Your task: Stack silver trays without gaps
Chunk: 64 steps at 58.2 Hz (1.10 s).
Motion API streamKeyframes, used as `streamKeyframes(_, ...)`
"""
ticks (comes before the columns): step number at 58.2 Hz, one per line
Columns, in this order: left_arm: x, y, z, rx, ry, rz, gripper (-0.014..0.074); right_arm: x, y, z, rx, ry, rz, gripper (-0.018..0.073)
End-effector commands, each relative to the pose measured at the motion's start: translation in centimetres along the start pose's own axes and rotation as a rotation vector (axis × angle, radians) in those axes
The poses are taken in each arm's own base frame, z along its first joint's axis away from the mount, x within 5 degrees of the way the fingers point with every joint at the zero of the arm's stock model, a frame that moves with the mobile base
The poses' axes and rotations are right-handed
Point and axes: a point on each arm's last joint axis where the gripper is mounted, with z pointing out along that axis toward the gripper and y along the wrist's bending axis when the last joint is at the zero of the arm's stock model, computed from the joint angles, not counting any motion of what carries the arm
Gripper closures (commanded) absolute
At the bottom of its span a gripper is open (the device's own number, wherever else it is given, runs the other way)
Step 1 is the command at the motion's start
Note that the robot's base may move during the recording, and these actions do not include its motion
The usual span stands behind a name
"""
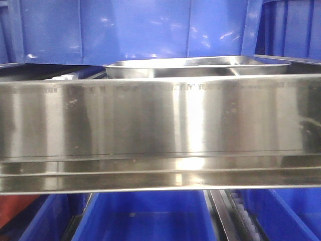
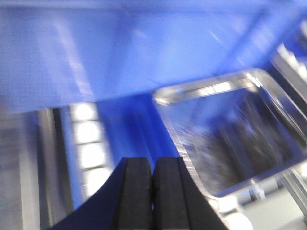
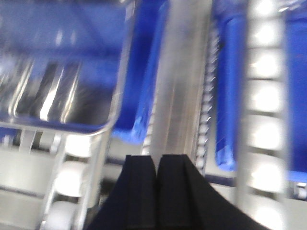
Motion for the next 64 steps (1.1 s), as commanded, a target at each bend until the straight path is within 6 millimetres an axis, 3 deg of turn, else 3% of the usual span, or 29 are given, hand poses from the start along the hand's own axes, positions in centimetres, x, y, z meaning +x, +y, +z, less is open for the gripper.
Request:
streamKeyframes(1, -0.4, -1.6, 1.9, -0.007, 0.047, 0.028, 0.0615, -0.7, 0.9, 1.2, -0.012, 0.002, -0.048, 0.0638)
streamKeyframes(13, 0.0, -5.0, 7.9, -0.025, 0.193, 0.11, 0.0612, -2.5, 1.7, 3.2, -0.022, -0.021, -0.077, 0.0636)
streamKeyframes(19, 0.2, -5.9, 9.7, -0.015, 0.229, 0.115, 0.0589, -3.4, 1.7, 3.6, -0.01, -0.041, -0.084, 0.0636)
streamKeyframes(26, 0.3, -6.2, 11.0, -0.009, 0.247, 0.098, 0.0498, -4.5, 1.7, 4.0, -0.01, -0.06, -0.084, 0.0623)
streamKeyframes(34, 0.5, -6.0, 12.6, -0.024, 0.261, 0.083, 0.0344, -5.4, 1.7, 5.0, -0.01, -0.038, -0.083, 0.0393)
streamKeyframes(38, 0.7, -5.9, 13.1, -0.041, 0.27, 0.043, 0.0303, -5.6, 1.7, 5.5, -0.009, -0.035, -0.08, 0.026)
streamKeyframes(41, 0.8, -5.9, 13.4, -0.045, 0.278, 0.029, 0.0285, -5.6, 1.7, 6.0, -0.008, -0.023, -0.078, 0.0219)
streamKeyframes(53, 1.1, -5.9, 14.7, -0.052, 0.288, 0.008, 0.0285, -5.8, 1.5, 8.0, -0.009, 0.023, -0.068, 0.0281)
streamKeyframes(64, 1.5, -5.8, 15.8, -0.063, 0.313, -0.007, 0.0288, -5.8, 1.4, 9.5, -0.009, 0.061, -0.05, 0.0283)
